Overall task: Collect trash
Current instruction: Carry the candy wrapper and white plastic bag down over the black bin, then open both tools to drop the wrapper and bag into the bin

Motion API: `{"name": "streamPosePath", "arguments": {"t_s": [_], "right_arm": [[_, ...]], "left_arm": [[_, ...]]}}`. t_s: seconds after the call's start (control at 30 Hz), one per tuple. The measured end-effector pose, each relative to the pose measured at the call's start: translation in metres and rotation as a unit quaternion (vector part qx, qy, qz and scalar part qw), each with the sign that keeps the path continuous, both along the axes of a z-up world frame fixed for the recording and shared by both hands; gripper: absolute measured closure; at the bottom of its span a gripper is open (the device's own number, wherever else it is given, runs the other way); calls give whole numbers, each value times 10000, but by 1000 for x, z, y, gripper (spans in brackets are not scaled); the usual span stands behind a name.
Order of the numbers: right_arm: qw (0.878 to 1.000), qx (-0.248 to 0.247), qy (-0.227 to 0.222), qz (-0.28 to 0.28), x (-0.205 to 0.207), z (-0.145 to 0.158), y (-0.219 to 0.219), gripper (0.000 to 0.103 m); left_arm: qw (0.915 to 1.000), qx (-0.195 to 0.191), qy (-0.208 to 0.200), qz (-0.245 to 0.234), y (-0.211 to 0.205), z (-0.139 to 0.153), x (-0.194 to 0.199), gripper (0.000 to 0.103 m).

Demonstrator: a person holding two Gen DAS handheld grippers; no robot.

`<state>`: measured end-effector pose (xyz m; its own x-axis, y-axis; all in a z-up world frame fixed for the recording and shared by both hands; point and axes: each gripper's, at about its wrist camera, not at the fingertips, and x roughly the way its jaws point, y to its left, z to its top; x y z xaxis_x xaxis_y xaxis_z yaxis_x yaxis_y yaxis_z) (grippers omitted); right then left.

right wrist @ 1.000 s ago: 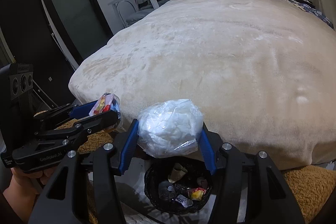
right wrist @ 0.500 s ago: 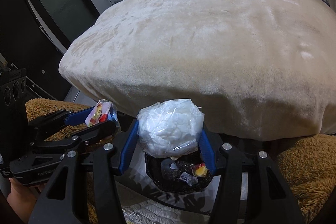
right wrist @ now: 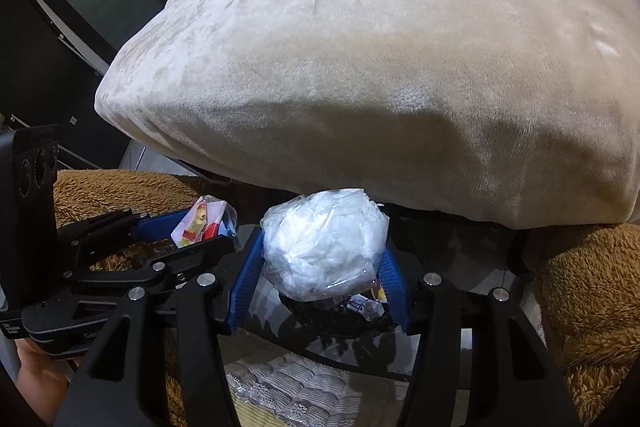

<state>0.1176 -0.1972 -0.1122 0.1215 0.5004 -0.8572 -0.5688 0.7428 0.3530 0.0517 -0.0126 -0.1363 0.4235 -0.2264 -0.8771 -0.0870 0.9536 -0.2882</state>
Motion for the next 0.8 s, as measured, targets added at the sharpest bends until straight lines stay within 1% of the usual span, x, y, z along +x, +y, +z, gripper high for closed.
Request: {"name": "streamPosePath", "arguments": {"t_s": [0.17, 0.27, 0.47, 0.53, 0.63, 0.8], "right_arm": [[9996, -110, 261, -53, 3, -11, 1, 48], [9988, -204, 419, -123, 6, -17, 3, 48], [9963, -366, 758, -155, 9, -32, 7, 48], [9952, -417, 870, -169, 10, -38, 9, 48], [9934, -538, 1006, -140, 10, -46, 11, 48], [9894, -607, 1305, -199, 12, -59, 12, 48]], "left_arm": [[9996, -25, 268, -5, -5, -10, 2, 58], [9991, 53, 424, 19, -4, -16, 3, 58], [9973, -3, 734, 65, 1, -29, 3, 58], [9966, 29, 819, 60, 3, -33, 3, 58], [9949, 14, 1007, 86, 5, -40, 5, 58], [9917, -67, 1282, 65, 7, -52, 8, 58]]}}
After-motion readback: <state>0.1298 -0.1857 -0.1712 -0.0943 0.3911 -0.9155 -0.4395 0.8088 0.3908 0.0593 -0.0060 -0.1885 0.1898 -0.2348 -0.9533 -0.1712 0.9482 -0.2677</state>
